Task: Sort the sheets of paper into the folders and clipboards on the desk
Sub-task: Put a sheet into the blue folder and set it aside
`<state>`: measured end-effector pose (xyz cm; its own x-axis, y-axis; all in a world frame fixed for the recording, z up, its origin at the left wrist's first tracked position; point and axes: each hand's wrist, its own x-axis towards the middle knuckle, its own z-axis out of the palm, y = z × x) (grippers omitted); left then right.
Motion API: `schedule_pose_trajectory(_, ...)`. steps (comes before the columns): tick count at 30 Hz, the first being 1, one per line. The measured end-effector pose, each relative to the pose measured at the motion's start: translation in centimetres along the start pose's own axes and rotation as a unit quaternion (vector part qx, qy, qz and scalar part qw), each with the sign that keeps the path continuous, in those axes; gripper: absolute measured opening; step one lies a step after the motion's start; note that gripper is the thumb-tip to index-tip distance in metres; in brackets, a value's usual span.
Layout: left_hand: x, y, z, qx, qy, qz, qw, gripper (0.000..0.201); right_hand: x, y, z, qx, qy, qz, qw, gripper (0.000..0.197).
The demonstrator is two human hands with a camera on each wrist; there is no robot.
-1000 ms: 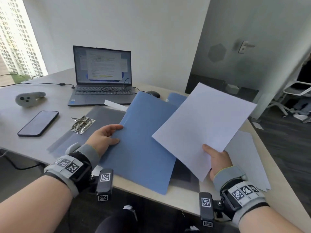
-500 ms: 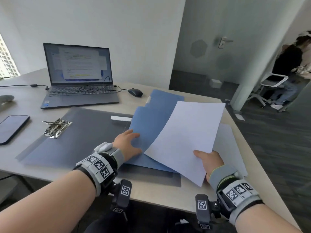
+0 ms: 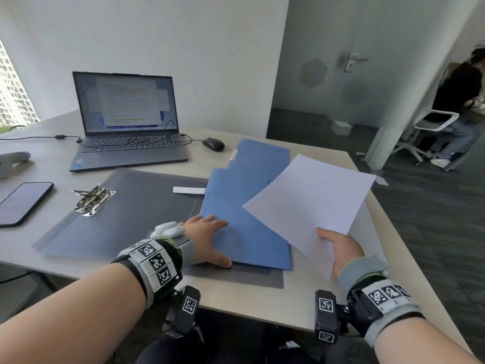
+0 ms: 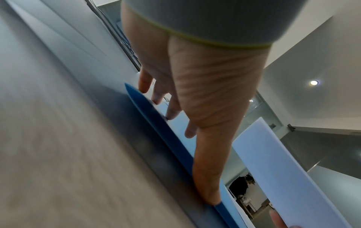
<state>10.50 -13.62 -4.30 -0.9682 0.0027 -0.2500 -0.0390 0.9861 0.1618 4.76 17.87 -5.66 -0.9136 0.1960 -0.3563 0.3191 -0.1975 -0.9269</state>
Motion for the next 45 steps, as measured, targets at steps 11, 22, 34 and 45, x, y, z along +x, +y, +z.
schedule_pose_trajectory(11,-1.4,-0.2,-2.1,-0.069,0.156,-0.007,0.985,0.075,0.7,-1.6,-1.7,0.110,0.127,0.004,0.986,0.024)
schedule_pose_trajectory(22,-0.1,-2.0,-0.3,-0.333,0.195,-0.132,0.913,0.032,-0.5,-0.7,2.4,-0.096,0.040,-0.070,0.992,0.006)
schedule_pose_trajectory(34,0.3,-2.1,0.9,-0.587,0.249,-0.159,0.753,0.029,-0.7,-0.3,7.1,-0.210,-0.073,-0.046,0.974,0.009)
schedule_pose_trajectory(45,0.0,-2.0,1.0,-0.559,0.237,-0.154,0.780,0.034,-0.8,0.9,8.3,-0.192,-0.084,-0.027,0.977,0.010)
